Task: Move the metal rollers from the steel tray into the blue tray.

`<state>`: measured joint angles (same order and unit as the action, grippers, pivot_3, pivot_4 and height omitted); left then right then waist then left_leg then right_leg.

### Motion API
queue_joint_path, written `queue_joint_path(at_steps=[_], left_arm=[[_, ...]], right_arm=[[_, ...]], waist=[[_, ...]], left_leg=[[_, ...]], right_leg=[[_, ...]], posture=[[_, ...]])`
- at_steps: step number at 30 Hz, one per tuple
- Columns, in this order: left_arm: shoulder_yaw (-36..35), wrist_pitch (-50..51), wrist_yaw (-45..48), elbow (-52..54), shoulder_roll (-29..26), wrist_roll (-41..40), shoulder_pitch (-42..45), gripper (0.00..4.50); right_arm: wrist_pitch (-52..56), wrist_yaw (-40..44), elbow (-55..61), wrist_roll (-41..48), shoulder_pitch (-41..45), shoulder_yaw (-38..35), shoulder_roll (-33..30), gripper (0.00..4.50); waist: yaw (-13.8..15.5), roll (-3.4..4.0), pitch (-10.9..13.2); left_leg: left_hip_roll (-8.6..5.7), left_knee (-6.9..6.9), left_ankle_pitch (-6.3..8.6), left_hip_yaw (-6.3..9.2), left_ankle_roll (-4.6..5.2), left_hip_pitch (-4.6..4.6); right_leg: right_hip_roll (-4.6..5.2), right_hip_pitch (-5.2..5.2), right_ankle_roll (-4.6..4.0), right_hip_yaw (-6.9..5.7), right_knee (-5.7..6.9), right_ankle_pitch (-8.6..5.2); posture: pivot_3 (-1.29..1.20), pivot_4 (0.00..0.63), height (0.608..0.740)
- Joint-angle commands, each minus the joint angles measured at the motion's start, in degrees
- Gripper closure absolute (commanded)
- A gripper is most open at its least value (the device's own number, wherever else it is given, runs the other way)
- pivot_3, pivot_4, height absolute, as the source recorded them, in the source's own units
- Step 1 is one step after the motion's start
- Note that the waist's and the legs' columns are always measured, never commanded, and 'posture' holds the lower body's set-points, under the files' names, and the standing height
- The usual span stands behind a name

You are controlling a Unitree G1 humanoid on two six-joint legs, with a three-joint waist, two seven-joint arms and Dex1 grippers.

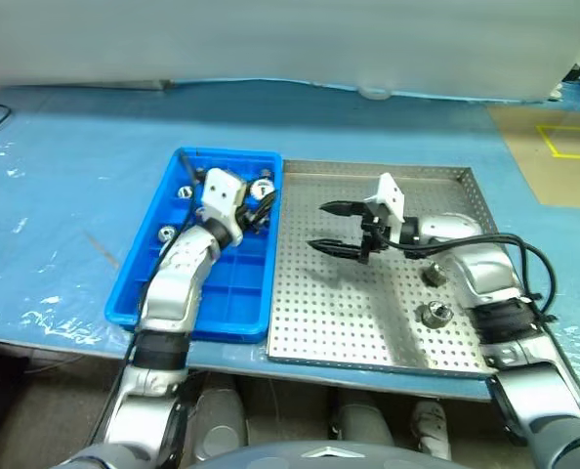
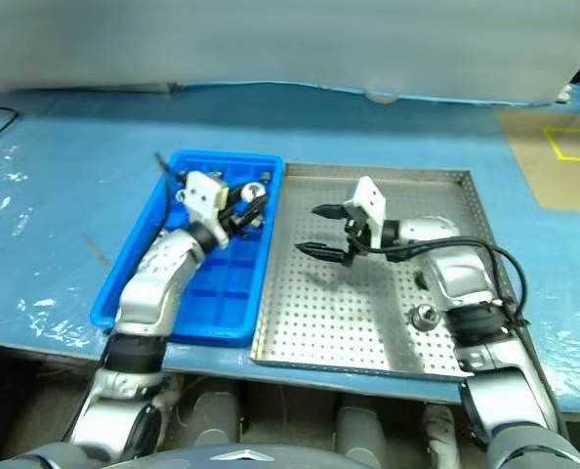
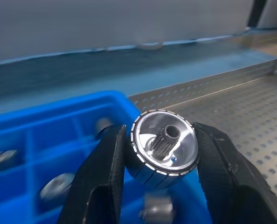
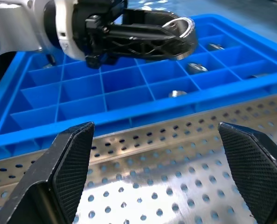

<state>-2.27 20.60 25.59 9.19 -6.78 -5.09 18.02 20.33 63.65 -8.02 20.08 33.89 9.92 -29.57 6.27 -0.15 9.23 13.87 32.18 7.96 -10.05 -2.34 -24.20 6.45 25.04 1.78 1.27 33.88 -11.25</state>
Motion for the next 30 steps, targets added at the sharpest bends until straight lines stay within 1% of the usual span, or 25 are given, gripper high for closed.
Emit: queue_joint_path(at_steps=[1,4,7,11,18,20,21,24,26,30], left_arm=[[-0.9,1.9,-3.7,10.7,-1.3,0.4,-6.1,2.68],[-1.9,3.0,-5.6,16.4,-1.9,-0.6,-12.5,2.68],[-1.7,4.7,-7.5,19.7,-3.5,0.8,-17.2,2.68],[-1.2,6.0,-9.5,20.9,-4.7,1.7,-21.0,2.68],[-0.2,8.0,-10.3,20.4,-5.6,1.6,-23.5,2.68],[-0.6,8.7,-10.1,20.1,-5.5,0.4,-23.3,1.95],[-0.7,9.0,-10.1,20.0,-5.7,0.3,-23.2,1.73],[-0.7,9.4,-11.1,19.3,-5.6,0.8,-22.2,0.79],[-1.0,9.9,-11.5,19.0,-5.1,0.2,-21.3,0.07],[-1.6,8.5,-9.4,18.6,-5.2,-3.1,-17.2,0.03]], right_arm=[[-4.4,3.3,-4.6,-1.5,3.0,0.9,1.4,0.0],[-6.7,5.0,-8.3,-2.4,4.8,1.4,3.0,0.0],[-8.6,6.5,-11.2,-3.4,5.8,1.9,3.9,0.0],[-10.7,7.7,-14.2,-4.7,7.0,2.0,5.1,0.0],[-13.2,8.2,-16.9,-6.5,6.9,1.4,5.7,0.0],[-13.6,8.0,-17.0,-6.7,6.6,1.0,5.6,0.0],[-13.7,7.9,-17.0,-6.7,6.4,0.8,5.4,0.0],[-13.6,7.6,-16.4,-7.0,6.0,0.5,4.9,0.0],[-13.3,7.4,-15.8,-7.0,5.8,0.3,4.6,0.0],[-11.7,6.3,-12.9,-6.6,4.7,-0.2,3.8,0.0]], waist=[[1.0,-0.03,0.0],[1.8,-0.04,0.0],[2.7,-0.04,0.0],[2.8,-0.04,0.0],[2.8,-0.03,0.0],[2.7,0.0,0.0],[2.7,0.01,0.0],[2.7,0.01,0.0],[2.8,0.01,0.0],[2.8,0.0,0.0]], left_leg=[[0.03,0.01,-0.01,0.02,-0.03,-0.05],[0.06,0.02,-0.01,0.07,-0.07,-0.1],[0.06,0.01,-0.03,0.1,-0.11,-0.09],[0.06,0.01,-0.04,0.12,-0.13,-0.08],[0.05,-0.01,-0.06,0.17,-0.17,-0.09],[0.06,-0.03,-0.06,0.17,-0.17,-0.07],[0.06,-0.03,-0.06,0.17,-0.17,-0.07],[0.05,-0.02,-0.06,0.17,-0.17,-0.04],[0.05,-0.01,-0.06,0.17,-0.17,-0.04],[0.05,0.02,-0.1,0.17,-0.22,-0.02]], right_leg=[[0.0,0.02,0.0,-0.05,0.0,0.0],[-0.01,0.02,0.0,-0.11,0.01,0.0],[-0.02,0.02,0.0,-0.13,0.03,0.0],[-0.02,0.02,0.0,-0.13,0.03,0.0],[-0.03,0.02,0.0,-0.15,0.03,0.0],[-0.04,0.03,0.0,-0.14,0.03,0.0],[-0.04,0.04,0.0,-0.14,0.03,0.0],[-0.04,0.02,0.0,-0.13,0.04,0.0],[-0.04,0.01,0.0,-0.13,0.06,0.0],[-0.04,0.04,0.0,-0.12,0.18,0.0]], posture=[[0.26,0.15,0.74],[0.3,0.15,0.74],[0.33,0.15,0.74],[0.34,0.15,0.74],[0.34,0.15,0.74],[0.34,0.15,0.74],[0.33,0.15,0.74],[0.32,0.15,0.74],[0.32,0.15,0.74],[0.28,0.15,0.74]])
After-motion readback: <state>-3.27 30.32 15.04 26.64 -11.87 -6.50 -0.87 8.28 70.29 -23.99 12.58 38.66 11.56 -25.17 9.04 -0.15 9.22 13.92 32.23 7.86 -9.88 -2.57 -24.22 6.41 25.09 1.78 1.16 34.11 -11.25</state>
